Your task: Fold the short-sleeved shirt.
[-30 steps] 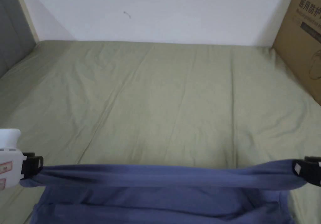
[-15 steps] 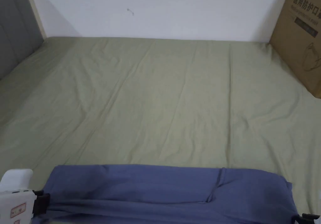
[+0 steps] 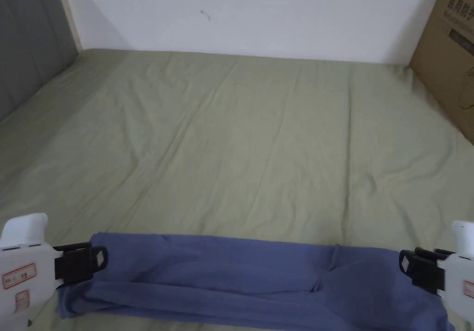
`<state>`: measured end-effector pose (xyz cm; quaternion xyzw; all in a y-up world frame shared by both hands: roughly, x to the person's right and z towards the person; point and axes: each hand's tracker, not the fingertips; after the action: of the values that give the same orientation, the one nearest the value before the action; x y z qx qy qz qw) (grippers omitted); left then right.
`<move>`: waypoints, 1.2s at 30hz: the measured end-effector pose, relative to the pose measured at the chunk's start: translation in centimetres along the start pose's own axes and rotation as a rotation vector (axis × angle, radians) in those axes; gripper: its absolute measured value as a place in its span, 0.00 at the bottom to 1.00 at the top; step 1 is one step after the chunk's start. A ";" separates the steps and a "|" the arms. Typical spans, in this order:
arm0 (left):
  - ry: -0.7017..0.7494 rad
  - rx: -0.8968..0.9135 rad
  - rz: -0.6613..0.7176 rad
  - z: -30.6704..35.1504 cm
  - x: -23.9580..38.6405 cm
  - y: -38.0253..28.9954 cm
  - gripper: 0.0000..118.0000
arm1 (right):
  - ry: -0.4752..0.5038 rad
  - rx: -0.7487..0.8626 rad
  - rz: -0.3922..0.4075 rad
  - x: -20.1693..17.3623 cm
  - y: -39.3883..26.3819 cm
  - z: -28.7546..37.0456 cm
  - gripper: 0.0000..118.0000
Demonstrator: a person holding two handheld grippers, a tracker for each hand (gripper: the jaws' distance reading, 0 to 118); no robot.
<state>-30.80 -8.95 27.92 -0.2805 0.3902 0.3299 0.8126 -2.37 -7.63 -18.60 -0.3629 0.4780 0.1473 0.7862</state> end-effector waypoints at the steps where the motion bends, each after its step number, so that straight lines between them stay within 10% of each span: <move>1: 0.001 -0.004 -0.002 -0.4 0.1 -0.3 0.01 | -0.002 0.011 0.000 -1.0 -0.1 -0.7 0.01; 10: -0.055 0.060 0.268 -0.1 -4.6 -2.8 0.05 | 0.101 -0.055 0.099 -9.2 -1.4 -5.2 0.01; 14: -0.090 0.013 0.423 -0.8 -8.1 -3.7 0.94 | 0.143 -0.079 0.098 -10.8 -1.8 -6.3 0.01; 15: -0.102 0.012 0.450 -1.2 -8.7 -4.0 1.00 | 0.151 -0.085 0.107 -11.2 -1.9 -6.6 0.01; 29: -0.250 -0.049 0.673 -7.3 -9.8 -3.5 1.00 | 0.128 -0.196 0.196 -13.0 -2.7 -8.4 0.01; 31: -0.268 -0.049 0.665 -7.4 -9.7 -3.2 0.81 | 0.127 -0.210 0.204 -13.1 -3.0 -8.6 0.01; 34: -0.181 -0.095 0.587 -8.5 -9.2 -2.4 0.24 | 0.129 -0.222 0.207 -13.4 -3.4 -9.0 0.01; 36: -0.195 -0.125 0.610 -9.2 -10.5 -2.3 0.20 | 0.134 -0.228 0.213 -13.6 -3.3 -8.9 0.01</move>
<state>-38.22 -20.24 32.03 -0.1669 0.3557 0.6069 0.6909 -12.99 -14.71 -8.02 -0.4062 0.5453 0.2586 0.6862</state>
